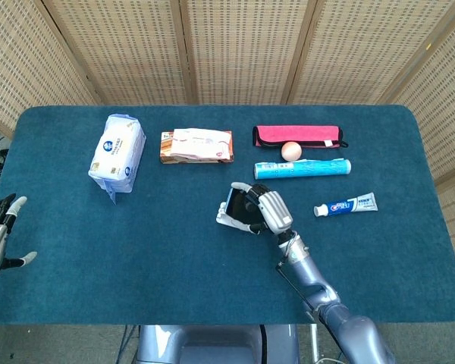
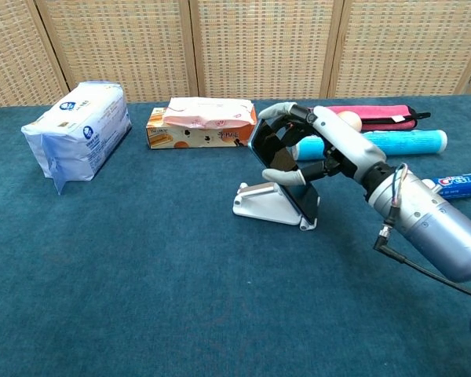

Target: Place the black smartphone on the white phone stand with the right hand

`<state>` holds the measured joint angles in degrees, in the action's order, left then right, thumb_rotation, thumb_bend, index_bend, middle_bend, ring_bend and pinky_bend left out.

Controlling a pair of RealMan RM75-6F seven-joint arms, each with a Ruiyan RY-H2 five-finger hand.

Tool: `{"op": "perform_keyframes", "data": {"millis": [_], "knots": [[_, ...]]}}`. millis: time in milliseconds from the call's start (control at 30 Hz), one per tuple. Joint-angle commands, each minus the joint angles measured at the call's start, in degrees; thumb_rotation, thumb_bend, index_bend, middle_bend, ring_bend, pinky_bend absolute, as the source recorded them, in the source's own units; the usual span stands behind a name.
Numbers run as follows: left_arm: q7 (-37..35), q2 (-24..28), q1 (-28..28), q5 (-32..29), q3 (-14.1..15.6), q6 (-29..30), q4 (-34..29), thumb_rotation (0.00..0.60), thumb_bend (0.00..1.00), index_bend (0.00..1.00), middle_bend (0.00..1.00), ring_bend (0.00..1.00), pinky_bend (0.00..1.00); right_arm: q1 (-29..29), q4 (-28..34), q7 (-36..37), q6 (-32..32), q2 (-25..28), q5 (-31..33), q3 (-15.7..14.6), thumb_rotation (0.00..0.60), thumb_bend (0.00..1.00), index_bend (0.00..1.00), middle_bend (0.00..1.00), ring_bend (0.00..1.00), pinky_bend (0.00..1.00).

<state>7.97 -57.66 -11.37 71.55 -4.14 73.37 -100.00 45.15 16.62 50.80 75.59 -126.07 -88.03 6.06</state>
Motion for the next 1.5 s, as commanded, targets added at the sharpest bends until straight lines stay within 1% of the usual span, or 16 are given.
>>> {"op": "perform_keyframes", "data": {"millis": [33,100,167,300,533,733,800,833,933,1000,1067,1100,1133,1233,1333,1500], "knots": [[0.04,-0.02,0.01,0.02,0.03,0.01,0.01,0.600,0.00,0.00,0.00,0.00,0.00,-0.01,0.03,0.78,-0.28,0.45,-0.52,-0.58,0.600,0.19,0.08,0.16,0.31,0.29],[0.02,-0.04,0.05,0.05,0.05,0.06,0.10,0.600,0.00,0.00,0.00,0.00,0.00,-0.02,0.32,1.64,-0.51,0.86,-0.91,-1.04,0.600,0.13,0.02,0.06,0.26,0.28],[-0.03,-0.07,0.05,0.08,0.05,0.06,0.15,0.600,0.00,0.00,0.00,0.00,0.00,-0.07,0.61,2.18,-0.78,1.34,-1.20,-1.41,0.600,0.07,0.00,0.01,0.19,0.25],[-0.14,0.06,-0.03,0.17,0.09,-0.16,-0.02,0.600,0.00,0.00,0.00,0.00,0.00,-0.18,1.80,3.12,0.11,2.83,-1.50,-1.58,0.600,0.00,0.00,0.00,0.06,0.16],[-1.32,0.63,0.29,1.46,0.40,0.26,-0.21,0.600,0.00,0.00,0.00,0.00,0.00,-1.45,8.29,2.29,4.88,9.87,-3.75,-3.20,0.600,0.00,0.00,0.00,0.01,0.11],[-2.58,1.11,0.91,3.24,0.87,1.30,-0.39,0.600,0.00,0.00,0.00,0.00,0.00,-3.51,17.02,-1.85,8.27,19.19,-6.29,-5.56,0.600,0.00,0.00,0.00,0.00,0.08],[-3.16,1.30,1.24,3.96,1.01,1.91,-0.38,0.600,0.00,0.00,0.00,0.00,0.00,-4.66,19.77,-4.60,9.21,22.95,-7.02,-6.52,0.600,0.00,0.00,0.00,0.00,0.08],[-3.59,1.40,1.50,4.37,1.09,2.39,-0.29,0.600,0.00,0.00,0.00,0.00,0.00,-5.77,22.28,-6.86,9.78,26.21,-7.60,-7.49,0.600,0.00,0.00,0.00,0.00,0.08],[-4.61,1.53,2.27,5.42,1.22,3.86,0.10,0.600,0.00,0.00,0.00,0.00,0.00,-9.46,33.08,-15.19,9.30,36.68,-7.51,-9.91,0.600,0.00,0.00,0.00,0.00,0.08],[-4.96,1.47,2.81,6.16,1.33,4.96,0.35,0.600,0.00,0.00,0.00,0.00,0.00,-12.01,41.54,-21.94,7.51,43.29,-5.81,-11.08,0.600,0.00,0.00,0.00,0.00,0.07],[-5.07,1.38,3.21,6.82,1.41,5.88,0.44,0.600,0.00,0.00,0.00,0.00,0.00,-13.94,47.26,-25.91,6.81,47.16,-4.03,-11.47,0.600,0.00,0.00,0.00,0.00,0.04],[-5.06,1.27,3.47,7.28,1.48,6.51,0.51,0.600,0.00,0.00,0.00,0.00,0.00,-15.33,50.37,-28.18,6.39,49.23,-2.43,-11.61,0.600,0.00,0.00,0.00,0.00,0.03],[-5.19,1.09,3.94,8.44,1.78,7.57,0.62,0.600,0.00,0.00,0.00,0.00,0.00,-18.76,54.92,-32.95,6.52,52.45,1.45,-11.90,0.600,0.00,0.00,0.00,0.00,0.02],[-5.79,0.77,4.56,10.21,2.14,9.02,0.90,0.600,0.00,0.00,0.00,0.00,0.00,-22.90,63.24,-41.22,7.97,56.10,6.83,-11.08,0.600,0.00,0.00,0.00,0.00,0.01],[-5.79,0.49,5.11,11.39,2.43,10.21,1.15,0.600,0.00,0.00,0.00,0.00,0.00,-25.78,68.92,-46.54,9.81,58.07,9.97,-10.42,0.600,0.00,0.00,0.00,0.00,0.00],[-5.43,0.05,5.79,12.92,2.77,11.60,1.54,0.600,0.00,0.00,0.00,0.00,0.00,-28.91,72.67,-50.23,11.26,59.21,11.75,-9.32,0.600,0.00,0.00,0.00,0.00,0.00]]}}
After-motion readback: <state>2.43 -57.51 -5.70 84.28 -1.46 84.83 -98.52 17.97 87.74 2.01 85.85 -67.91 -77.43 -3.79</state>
